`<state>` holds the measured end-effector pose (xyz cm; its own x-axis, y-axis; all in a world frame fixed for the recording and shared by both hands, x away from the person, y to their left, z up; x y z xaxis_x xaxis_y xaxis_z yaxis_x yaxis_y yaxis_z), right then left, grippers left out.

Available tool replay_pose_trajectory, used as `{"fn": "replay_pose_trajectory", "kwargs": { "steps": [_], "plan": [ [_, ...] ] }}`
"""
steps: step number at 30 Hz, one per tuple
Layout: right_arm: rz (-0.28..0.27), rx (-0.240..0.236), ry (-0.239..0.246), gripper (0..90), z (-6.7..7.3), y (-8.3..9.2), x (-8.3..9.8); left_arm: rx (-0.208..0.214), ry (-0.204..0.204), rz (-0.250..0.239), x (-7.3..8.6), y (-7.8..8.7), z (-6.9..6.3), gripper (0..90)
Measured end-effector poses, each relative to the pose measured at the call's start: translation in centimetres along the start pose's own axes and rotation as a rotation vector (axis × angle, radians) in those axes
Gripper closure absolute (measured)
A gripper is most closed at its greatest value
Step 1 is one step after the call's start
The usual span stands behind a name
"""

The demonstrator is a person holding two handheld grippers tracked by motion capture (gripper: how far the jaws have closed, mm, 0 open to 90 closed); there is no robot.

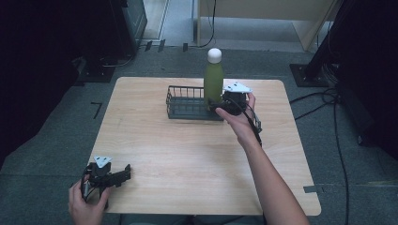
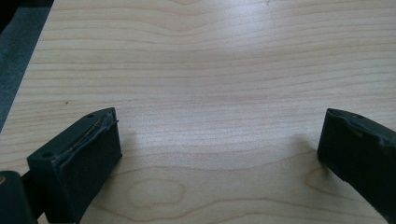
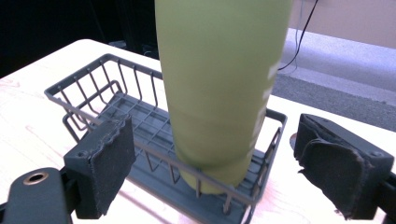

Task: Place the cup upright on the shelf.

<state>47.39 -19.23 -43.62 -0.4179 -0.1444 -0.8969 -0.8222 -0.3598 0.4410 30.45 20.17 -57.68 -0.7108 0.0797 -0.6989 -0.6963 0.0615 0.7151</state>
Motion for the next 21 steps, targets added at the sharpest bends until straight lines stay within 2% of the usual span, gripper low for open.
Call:
{"fn": "replay_pose_trajectory", "kwargs": {
  "steps": [15, 21],
  "plan": [
    [0.008, 0.019, -0.005, 12.9, -1.4, 3.0, 3.0, 0.000, 0.000, 0.000, 0.0, 0.0, 0.0, 0.0],
    [0.012, 0.011, -0.010, 13.0, -1.6, 4.1, 4.2, 0.000, 0.000, 0.000, 0.0, 0.0, 0.0, 0.0]
  ]
}}
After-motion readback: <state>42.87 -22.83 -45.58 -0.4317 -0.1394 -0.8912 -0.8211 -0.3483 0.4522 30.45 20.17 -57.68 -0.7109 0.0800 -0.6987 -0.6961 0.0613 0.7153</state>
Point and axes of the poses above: each handheld gripper's, and its own axes: y roughly backward along the jaws, x roughly out of its underside, z roughly to its left, the point moved 8 cm from there along -y, roughly forward along the jaws, and after that the axes turned 1 degree about -z, right-handed, at the moved point
